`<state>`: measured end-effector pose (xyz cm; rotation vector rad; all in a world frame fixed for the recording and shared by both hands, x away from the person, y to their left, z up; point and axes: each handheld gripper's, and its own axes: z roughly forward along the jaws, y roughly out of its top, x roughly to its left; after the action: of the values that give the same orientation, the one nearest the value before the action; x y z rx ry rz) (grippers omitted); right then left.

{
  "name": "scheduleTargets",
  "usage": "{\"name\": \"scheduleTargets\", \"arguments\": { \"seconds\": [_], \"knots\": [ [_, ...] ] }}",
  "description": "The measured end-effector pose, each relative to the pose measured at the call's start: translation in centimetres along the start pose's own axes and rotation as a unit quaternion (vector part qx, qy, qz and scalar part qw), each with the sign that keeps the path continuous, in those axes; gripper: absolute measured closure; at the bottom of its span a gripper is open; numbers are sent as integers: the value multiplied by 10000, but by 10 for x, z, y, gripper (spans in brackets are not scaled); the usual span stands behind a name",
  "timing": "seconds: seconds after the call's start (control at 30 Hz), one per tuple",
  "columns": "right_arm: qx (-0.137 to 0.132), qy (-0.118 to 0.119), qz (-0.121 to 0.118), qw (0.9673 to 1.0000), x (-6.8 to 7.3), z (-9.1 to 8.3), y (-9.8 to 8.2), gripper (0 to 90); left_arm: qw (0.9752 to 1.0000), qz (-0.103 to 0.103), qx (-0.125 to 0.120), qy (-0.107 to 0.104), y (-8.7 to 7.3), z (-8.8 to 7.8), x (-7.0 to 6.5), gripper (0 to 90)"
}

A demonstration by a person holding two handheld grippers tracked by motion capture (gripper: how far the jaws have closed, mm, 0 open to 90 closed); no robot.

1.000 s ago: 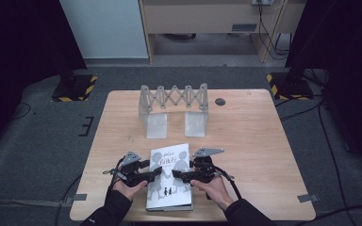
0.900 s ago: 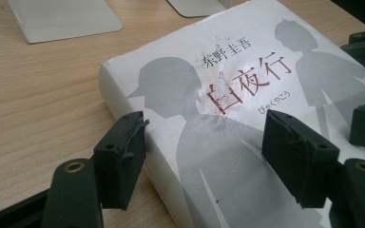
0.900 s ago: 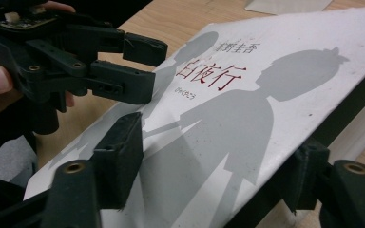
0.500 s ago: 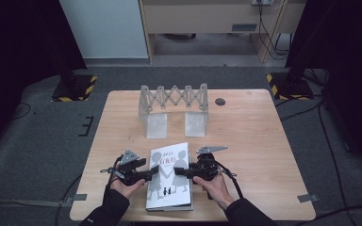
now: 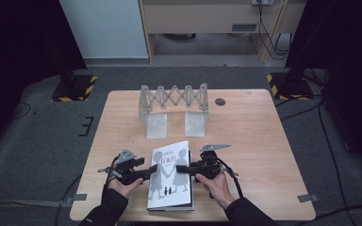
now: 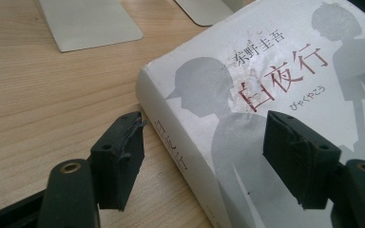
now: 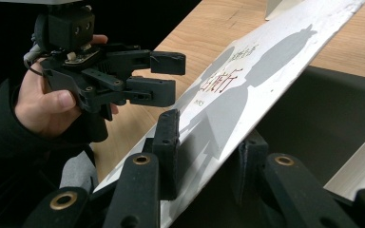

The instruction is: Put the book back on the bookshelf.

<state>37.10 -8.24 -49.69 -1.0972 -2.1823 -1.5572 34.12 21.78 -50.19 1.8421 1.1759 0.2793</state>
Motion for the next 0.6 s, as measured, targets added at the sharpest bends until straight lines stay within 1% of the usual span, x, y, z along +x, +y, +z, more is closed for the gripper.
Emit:
{"name": "scheduleTargets", "arguments": {
  "seconds": [0.1, 0.17, 0.2, 0.3, 0.37, 0.47, 0.57, 0.6],
  "knots": [
    [-4, -14, -17, 10000, 0, -2, 1, 695, 10000, -11, -3, -21, 0, 0, 0, 291],
    [-12, -43, -62, 10000, 2, -3, 2, 698, 10000, -13, 0, -60, 0, 1, -1, 289],
    [-29, -65, -133, 9999, 3, -5, 3, 702, 10000, 2, -10, -87, 0, 1, -1, 288],
    [-73, -91, -155, 9998, 3, -7, 4, 708, 9999, -11, -8, -108, 0, 1, -1, 282],
    [-134, -99, -179, 9997, 2, -12, 6, 719, 9999, -14, 1, -139, 0, 2, -1, 276],
    [-207, -112, -204, 9995, 1, -16, 8, 732, 9998, -6, 7, -216, 0, 3, -2, 269],
    [-225, -108, -227, 9994, 1, -18, 10, 736, 9996, -15, 46, -267, 0, 5, -3, 256],
    [-242, -93, -249, 9994, 2, -19, 10, 739, 9996, 46, 85, -281, -1, 5, -3, 249]
  ]
}}
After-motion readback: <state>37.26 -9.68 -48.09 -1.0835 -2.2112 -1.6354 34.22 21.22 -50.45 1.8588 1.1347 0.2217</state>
